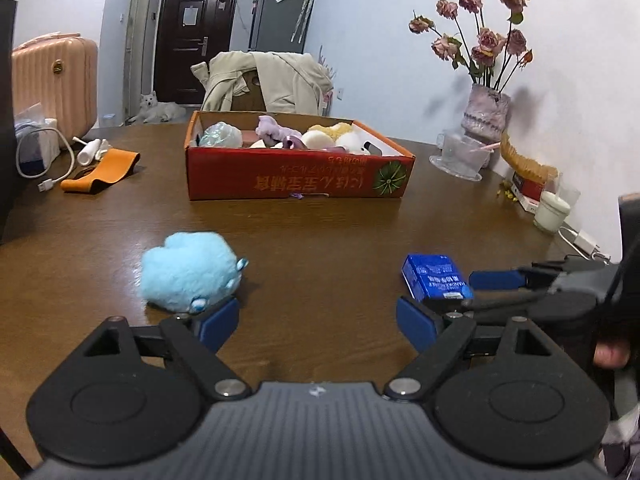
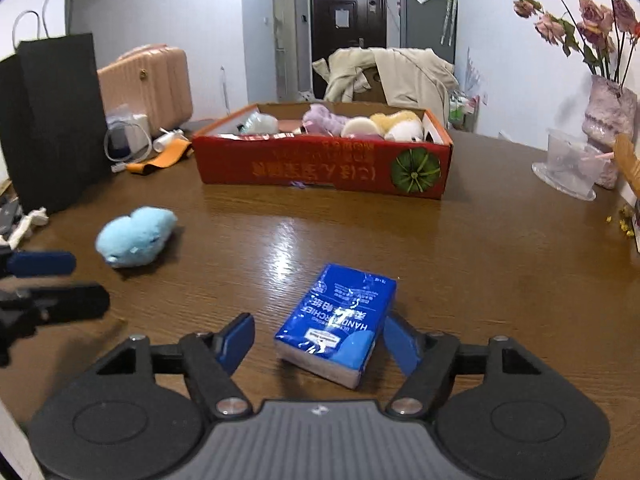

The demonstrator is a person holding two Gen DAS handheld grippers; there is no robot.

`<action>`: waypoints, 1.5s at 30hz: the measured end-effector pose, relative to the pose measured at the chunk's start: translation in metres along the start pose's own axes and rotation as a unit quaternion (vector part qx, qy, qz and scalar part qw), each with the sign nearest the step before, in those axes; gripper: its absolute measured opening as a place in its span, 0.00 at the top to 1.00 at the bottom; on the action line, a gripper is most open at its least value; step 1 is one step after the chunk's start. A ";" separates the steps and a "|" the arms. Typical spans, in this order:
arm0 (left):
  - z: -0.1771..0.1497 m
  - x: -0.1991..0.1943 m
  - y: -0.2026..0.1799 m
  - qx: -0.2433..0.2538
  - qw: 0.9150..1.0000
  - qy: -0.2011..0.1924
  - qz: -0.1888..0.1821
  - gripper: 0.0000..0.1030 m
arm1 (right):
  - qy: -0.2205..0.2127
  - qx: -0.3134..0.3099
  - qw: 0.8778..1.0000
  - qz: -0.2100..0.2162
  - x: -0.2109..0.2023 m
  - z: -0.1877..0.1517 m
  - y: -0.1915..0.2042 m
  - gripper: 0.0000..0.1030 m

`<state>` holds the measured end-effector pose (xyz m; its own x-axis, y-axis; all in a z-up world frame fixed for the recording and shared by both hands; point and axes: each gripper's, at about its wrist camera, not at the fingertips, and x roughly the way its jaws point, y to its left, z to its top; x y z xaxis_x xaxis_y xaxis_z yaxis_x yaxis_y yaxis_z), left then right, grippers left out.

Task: Organize soft objects
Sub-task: 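Grasp the blue packet with the left gripper, then carry the blue packet into the box and open the left gripper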

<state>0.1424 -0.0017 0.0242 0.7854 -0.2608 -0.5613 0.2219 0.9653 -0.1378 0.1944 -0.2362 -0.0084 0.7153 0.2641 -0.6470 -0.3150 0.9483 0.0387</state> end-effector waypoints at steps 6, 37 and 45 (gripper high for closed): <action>0.020 0.046 -0.023 0.007 0.999 0.019 -0.030 0.15 | -0.005 0.058 0.997 -0.057 -0.001 -0.005 -0.065 0.34; 0.206 0.289 -0.014 -0.094 0.987 0.114 -0.070 0.79 | 0.028 0.079 0.996 0.015 0.165 0.208 -0.133 0.81; 0.199 0.189 -0.003 -0.036 0.996 0.041 -0.072 0.61 | -0.024 0.065 0.998 0.010 0.103 0.191 -0.108 0.71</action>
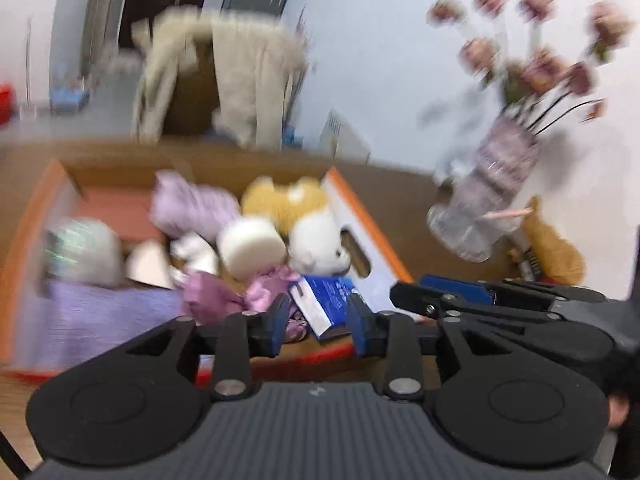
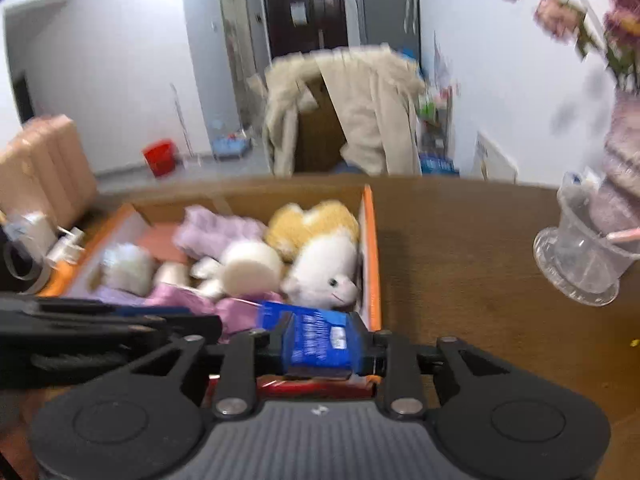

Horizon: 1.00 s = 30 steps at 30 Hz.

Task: Organize soft objects
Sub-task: 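Grasp the light-blue pom-pom with the left gripper and drop it into the box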

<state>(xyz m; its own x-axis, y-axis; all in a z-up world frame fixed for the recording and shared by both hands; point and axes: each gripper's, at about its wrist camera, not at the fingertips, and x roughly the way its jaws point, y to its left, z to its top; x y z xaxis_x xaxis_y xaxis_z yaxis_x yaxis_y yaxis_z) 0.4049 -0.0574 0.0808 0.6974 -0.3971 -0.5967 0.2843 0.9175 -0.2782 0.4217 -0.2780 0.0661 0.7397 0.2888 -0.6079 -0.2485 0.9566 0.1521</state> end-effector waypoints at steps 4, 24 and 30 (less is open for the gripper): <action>-0.038 -0.099 0.018 0.025 0.997 -0.072 0.026 0.46 | -0.030 -0.010 0.997 0.074 -0.055 -0.029 0.028 0.52; -0.183 -0.146 0.165 -0.179 0.984 -0.010 -0.004 0.66 | 0.090 0.020 0.974 0.207 0.015 -0.126 0.188 0.68; -0.129 -0.140 0.148 -0.161 0.985 -0.058 -0.031 0.68 | 0.020 0.014 0.983 0.182 -0.010 -0.091 0.174 0.70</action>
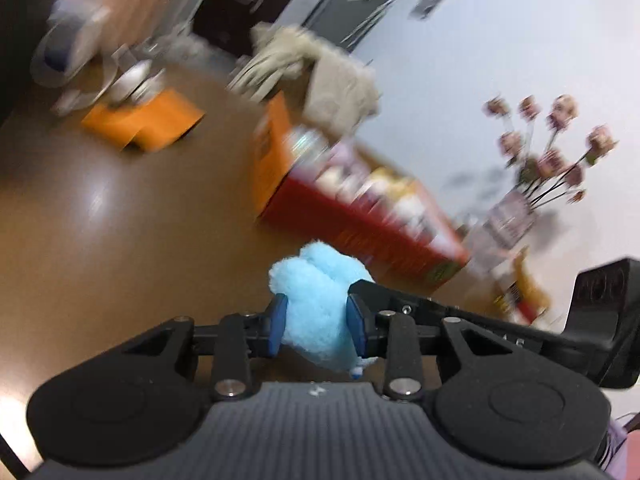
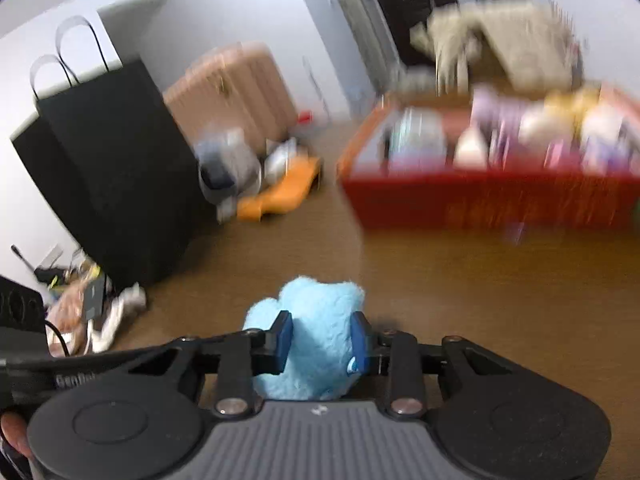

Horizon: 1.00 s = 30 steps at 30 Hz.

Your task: Organize soft objects

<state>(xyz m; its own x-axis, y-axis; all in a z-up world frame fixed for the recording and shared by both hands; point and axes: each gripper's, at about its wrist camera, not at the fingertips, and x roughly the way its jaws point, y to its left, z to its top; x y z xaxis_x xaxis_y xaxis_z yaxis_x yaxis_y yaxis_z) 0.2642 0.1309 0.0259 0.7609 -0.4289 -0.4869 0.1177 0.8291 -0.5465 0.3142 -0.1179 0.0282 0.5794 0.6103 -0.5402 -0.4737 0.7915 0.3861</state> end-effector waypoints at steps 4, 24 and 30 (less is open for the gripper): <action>0.074 0.062 -0.037 0.048 0.999 0.006 -0.015 0.68 | -0.042 -0.006 0.998 -0.035 0.002 0.076 -0.034 0.70; 0.045 0.073 -0.112 0.201 0.970 -0.051 0.129 0.06 | -0.063 -0.050 0.989 -0.124 -0.053 0.087 -0.100 0.46; -0.049 -0.016 -0.128 0.208 0.954 -0.144 0.162 0.00 | -0.143 -0.058 0.973 -0.175 -0.167 -0.018 -0.086 0.13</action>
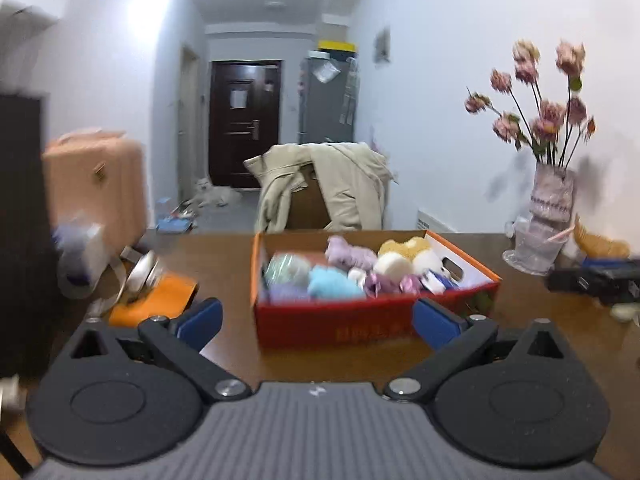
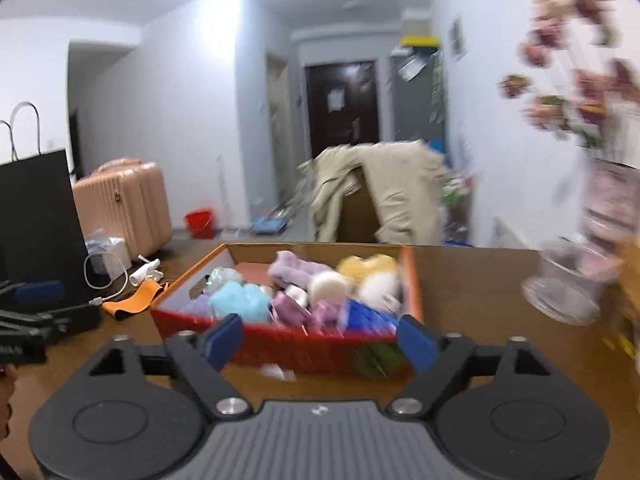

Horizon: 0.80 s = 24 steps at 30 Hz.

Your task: Organize soft objects

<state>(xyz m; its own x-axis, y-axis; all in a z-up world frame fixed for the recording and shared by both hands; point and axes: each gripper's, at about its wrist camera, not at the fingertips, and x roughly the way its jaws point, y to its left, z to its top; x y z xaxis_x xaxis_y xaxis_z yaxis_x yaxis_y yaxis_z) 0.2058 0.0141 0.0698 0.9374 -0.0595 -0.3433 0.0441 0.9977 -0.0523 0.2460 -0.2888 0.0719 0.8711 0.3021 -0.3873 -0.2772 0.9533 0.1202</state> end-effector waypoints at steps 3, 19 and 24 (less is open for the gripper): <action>-0.038 -0.054 0.003 -0.031 0.999 -0.012 0.023 0.00 | 0.002 0.001 1.000 -0.018 -0.048 -0.047 0.005 0.11; -0.094 -0.150 0.004 0.014 0.997 -0.057 0.051 0.00 | -0.026 -0.024 0.999 -0.016 -0.122 -0.113 0.051 0.07; -0.095 -0.151 0.000 0.014 0.997 -0.055 0.052 0.00 | -0.031 -0.028 0.999 -0.013 -0.126 -0.115 0.053 0.07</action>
<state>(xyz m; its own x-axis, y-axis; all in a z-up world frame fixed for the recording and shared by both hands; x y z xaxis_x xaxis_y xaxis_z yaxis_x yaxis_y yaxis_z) 0.0318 0.0202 0.0325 0.9698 0.0461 -0.2396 -0.0463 0.9989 0.0048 0.0751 -0.2764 0.0223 0.9009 0.2790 -0.3325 -0.2752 0.9596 0.0594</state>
